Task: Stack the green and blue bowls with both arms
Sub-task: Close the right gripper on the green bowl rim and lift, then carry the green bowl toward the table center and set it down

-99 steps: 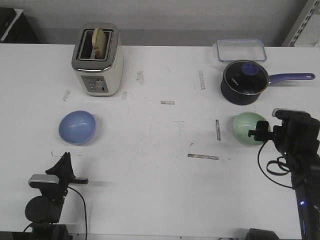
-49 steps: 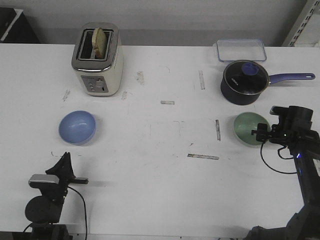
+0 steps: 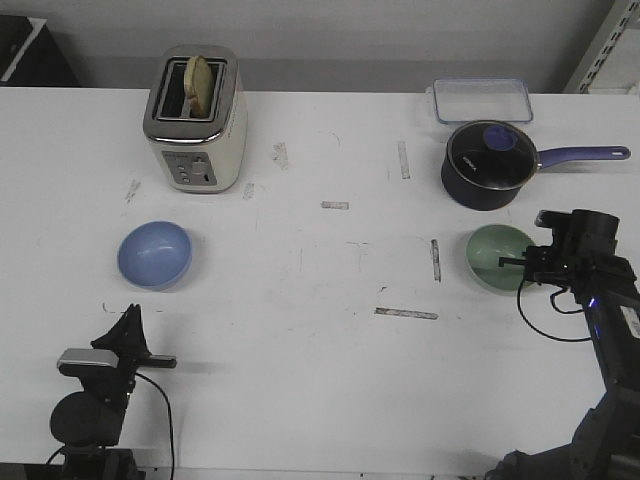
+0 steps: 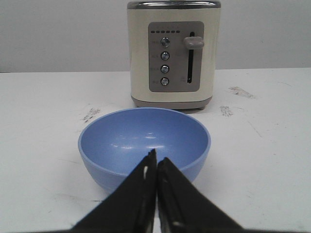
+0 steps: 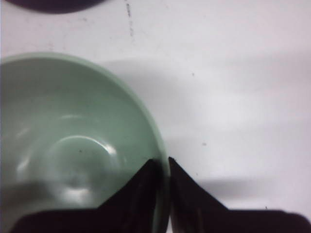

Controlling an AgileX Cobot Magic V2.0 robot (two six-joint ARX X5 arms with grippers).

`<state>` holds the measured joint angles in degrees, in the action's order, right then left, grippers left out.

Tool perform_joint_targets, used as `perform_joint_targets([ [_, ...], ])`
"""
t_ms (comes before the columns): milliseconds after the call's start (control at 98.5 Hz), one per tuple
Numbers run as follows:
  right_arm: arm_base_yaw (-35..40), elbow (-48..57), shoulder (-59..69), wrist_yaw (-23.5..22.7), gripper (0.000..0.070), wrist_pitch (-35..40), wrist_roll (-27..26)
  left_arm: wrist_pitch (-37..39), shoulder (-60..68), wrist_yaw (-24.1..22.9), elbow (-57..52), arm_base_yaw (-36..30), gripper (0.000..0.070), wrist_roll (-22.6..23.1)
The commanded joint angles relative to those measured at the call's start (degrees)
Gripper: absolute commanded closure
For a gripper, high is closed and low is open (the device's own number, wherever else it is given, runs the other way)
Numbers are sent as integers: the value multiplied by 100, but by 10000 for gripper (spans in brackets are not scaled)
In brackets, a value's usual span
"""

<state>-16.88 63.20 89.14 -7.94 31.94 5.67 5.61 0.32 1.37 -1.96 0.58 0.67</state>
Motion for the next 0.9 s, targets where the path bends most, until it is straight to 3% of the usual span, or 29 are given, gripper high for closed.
perform_joint_targets([
  [0,-7,92,4,-9,700,24,9,92,-9,-4,122,0,698,-9],
  [183,68,264,-494,-503,700,35,-72,92,-7,-7,122,0,698,-9],
  [345,629,466,-1222,-713,700,129,-291,92,-7,-7,122,0,698,-9],
  [619,3071,474,-1770,-710,700,280,-868,90,-7,-7,122,0,698,-9],
  [893,5110,472,-789,-702,700,293,-1204,90,-7,-7,122,0,698,-9],
])
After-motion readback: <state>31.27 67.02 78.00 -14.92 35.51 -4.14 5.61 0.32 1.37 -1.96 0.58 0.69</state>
